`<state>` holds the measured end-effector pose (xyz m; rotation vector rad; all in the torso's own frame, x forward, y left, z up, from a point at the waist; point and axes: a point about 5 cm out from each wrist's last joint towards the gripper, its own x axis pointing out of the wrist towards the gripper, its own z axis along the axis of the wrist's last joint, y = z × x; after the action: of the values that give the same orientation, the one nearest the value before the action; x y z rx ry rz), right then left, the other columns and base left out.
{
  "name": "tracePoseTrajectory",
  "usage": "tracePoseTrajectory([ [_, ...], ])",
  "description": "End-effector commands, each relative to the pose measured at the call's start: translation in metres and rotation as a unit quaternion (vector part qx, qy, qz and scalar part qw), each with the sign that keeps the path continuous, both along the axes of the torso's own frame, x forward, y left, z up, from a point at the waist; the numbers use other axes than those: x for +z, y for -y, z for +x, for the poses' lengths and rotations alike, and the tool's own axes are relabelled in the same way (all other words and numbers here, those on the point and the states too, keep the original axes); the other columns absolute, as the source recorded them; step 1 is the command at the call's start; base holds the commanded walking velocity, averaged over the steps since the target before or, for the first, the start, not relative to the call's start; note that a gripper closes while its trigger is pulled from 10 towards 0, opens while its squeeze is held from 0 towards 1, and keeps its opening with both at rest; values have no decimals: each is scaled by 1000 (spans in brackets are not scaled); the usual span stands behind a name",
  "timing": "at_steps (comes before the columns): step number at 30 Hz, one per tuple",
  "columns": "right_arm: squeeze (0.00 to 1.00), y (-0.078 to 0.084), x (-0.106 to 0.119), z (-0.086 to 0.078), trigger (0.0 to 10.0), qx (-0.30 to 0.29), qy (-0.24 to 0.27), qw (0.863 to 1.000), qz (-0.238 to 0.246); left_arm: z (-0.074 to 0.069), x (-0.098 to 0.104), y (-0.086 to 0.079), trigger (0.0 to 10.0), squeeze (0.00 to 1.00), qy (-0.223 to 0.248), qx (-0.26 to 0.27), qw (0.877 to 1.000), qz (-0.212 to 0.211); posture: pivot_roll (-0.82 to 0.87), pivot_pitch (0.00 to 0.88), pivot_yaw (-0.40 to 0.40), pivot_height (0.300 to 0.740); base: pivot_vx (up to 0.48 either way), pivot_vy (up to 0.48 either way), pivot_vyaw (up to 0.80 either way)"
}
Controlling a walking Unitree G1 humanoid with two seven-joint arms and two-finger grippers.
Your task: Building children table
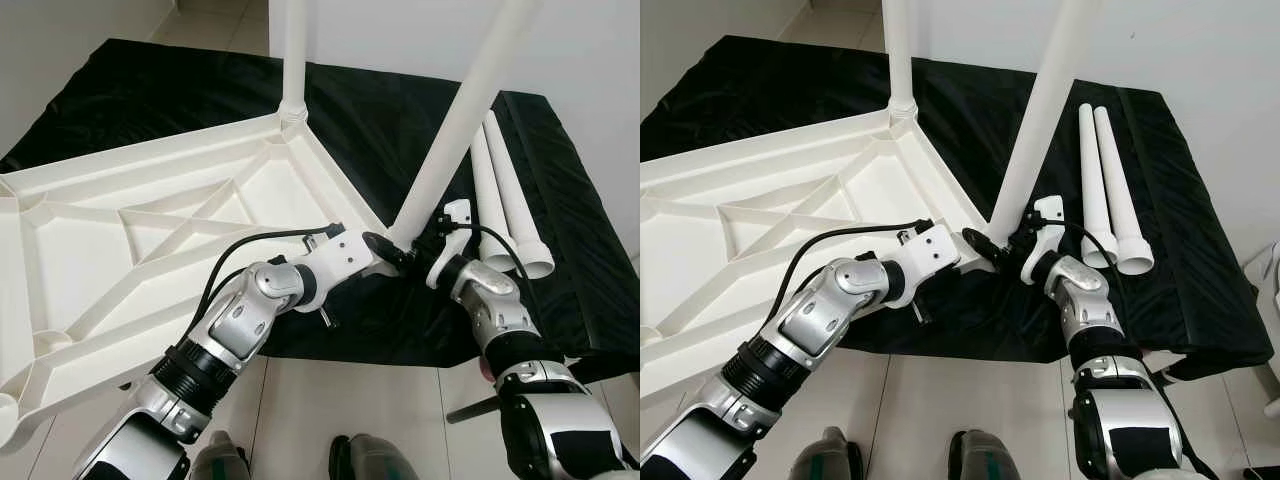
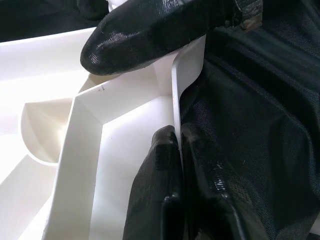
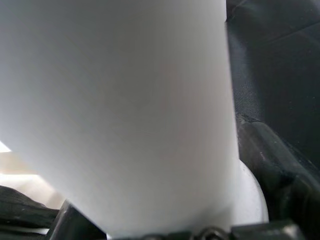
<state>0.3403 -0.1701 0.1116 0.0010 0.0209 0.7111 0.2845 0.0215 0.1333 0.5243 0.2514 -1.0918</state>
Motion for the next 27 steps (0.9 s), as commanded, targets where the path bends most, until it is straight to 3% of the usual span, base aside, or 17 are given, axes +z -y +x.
tracePoseTrajectory([
  [1, 0, 2, 1, 4, 0, -31, -2, 1000, 3, -10, -12, 6, 10000, 0, -25, -23, 999, 14, -39, 21, -42, 740, 0, 0, 0],
  [6, 0, 0, -4, 5, 0, -81, -11, 996, -32, -10, -12, 6, 10000, 0, -25, -22, 999, 13, -38, 26, -49, 740, 0, 0, 0],
  [10, 0, -16, -14, 1, 0, -157, -60, 986, 2, -10, -11, 6, 10000, 0, -25, -20, 999, 12, -41, 33, -52, 740, 0, 0, 0],
  [11, 0, -16, -14, 1, 0, -157, -60, 986, 2, -10, -11, 6, 10000, 0, -25, -20, 999, 12, -41, 33, -52, 740, 0, 0, 0],
  [14, 0, -41, -10, -9, 0, -182, -51, 981, 34, -9, -10, 6, 10000, 0, -25, -19, 999, 9, -46, 42, -54, 740, 0, 0, 0],
  [15, 0, -41, -10, -9, 0, -182, -51, 981, 34, -9, -10, 6, 10000, 0, -25, -19, 999, 9, -46, 42, -54, 740, 0, 0, 0],
  [16, 0, -46, -7, -12, 0, -215, -43, 975, 39, -9, -10, 7, 10000, 0, -25, -18, 999, 8, -46, 44, -55, 740, 0, 0, 0],
  [20, 0, -49, -6, -14, 0, -249, -34, 967, 35, -10, -10, 7, 10000, 0, -25, -18, 999, 8, -47, 46, -54, 740, 0, 0, 0],
  [24, 0, -46, -4, -25, 0, -337, -21, 941, 20, -11, -11, 6, 10000, 0, -27, -20, 999, 9, -57, 51, -50, 740, 0, 0, 0],
  [27, 0, -43, -3, -26, 0, -343, -21, 939, 21, -11, -12, 6, 10000, 0, -28, -20, 999, 9, -57, 50, -50, 740, 0, 0, 0],
])
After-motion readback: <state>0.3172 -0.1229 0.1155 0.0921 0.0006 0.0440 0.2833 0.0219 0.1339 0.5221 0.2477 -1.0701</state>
